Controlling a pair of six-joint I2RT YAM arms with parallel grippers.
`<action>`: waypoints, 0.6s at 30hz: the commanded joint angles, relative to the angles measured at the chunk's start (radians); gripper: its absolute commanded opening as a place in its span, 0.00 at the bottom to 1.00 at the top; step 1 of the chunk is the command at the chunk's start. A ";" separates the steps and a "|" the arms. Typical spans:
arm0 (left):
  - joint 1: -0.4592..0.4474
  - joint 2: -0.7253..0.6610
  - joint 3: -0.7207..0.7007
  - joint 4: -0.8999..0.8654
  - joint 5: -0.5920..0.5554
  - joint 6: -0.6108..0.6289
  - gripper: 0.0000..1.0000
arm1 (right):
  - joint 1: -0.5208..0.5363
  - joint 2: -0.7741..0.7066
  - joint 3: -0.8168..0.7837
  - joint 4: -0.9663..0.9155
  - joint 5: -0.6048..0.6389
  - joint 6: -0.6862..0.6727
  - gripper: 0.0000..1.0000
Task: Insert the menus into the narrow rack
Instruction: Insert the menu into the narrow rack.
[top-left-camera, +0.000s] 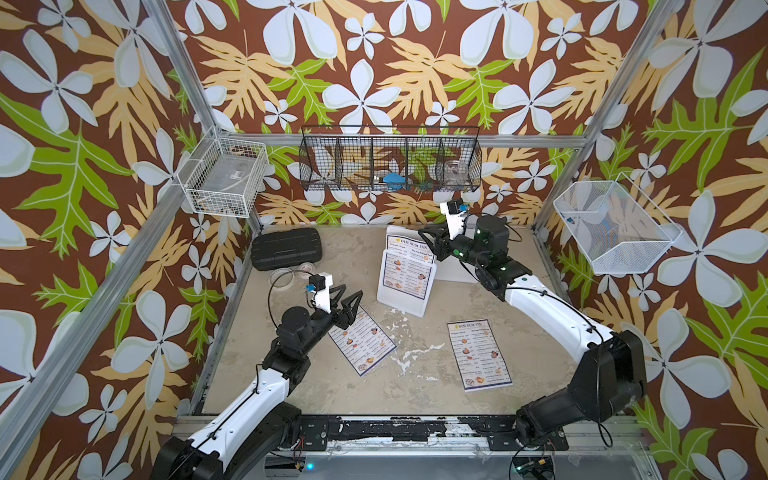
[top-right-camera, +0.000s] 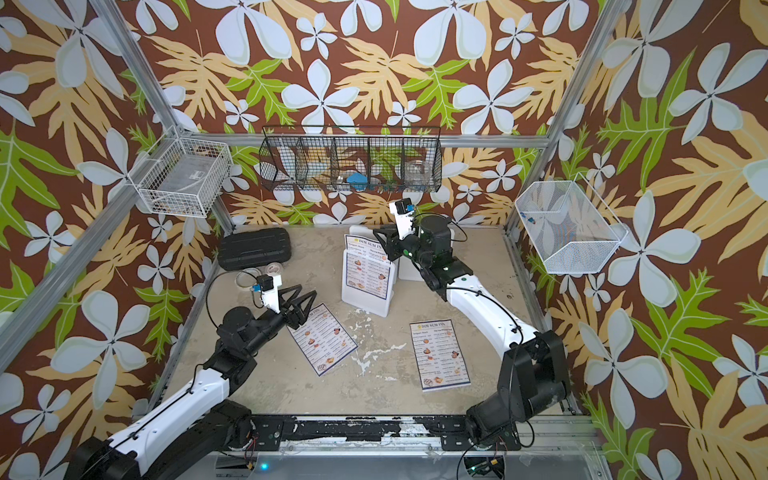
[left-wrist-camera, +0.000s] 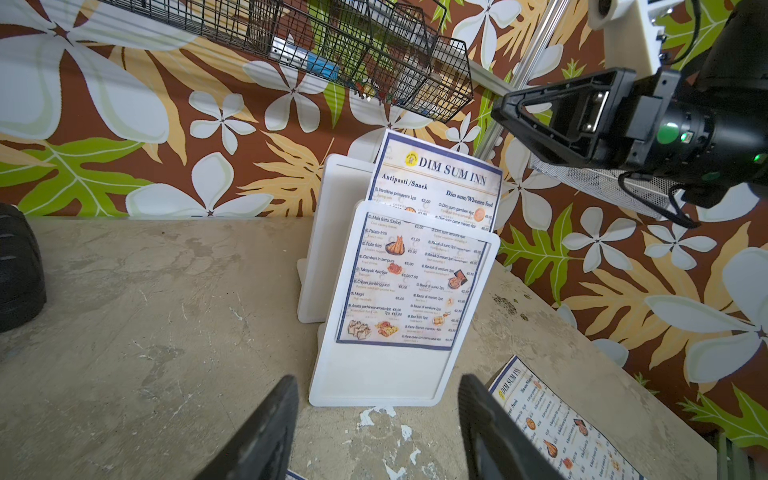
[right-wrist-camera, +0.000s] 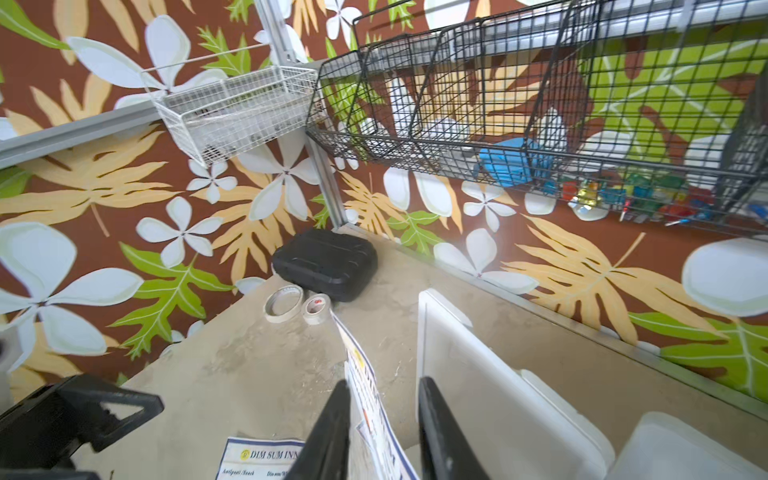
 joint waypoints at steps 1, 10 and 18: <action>0.002 0.002 -0.001 0.022 0.011 0.001 0.63 | 0.034 0.027 0.059 -0.129 0.249 -0.013 0.31; 0.002 -0.003 -0.002 0.022 0.015 0.000 0.63 | 0.076 0.152 0.194 -0.256 0.429 -0.019 0.30; 0.001 -0.006 -0.004 0.023 0.013 0.002 0.63 | 0.103 0.161 0.174 -0.249 0.455 -0.027 0.29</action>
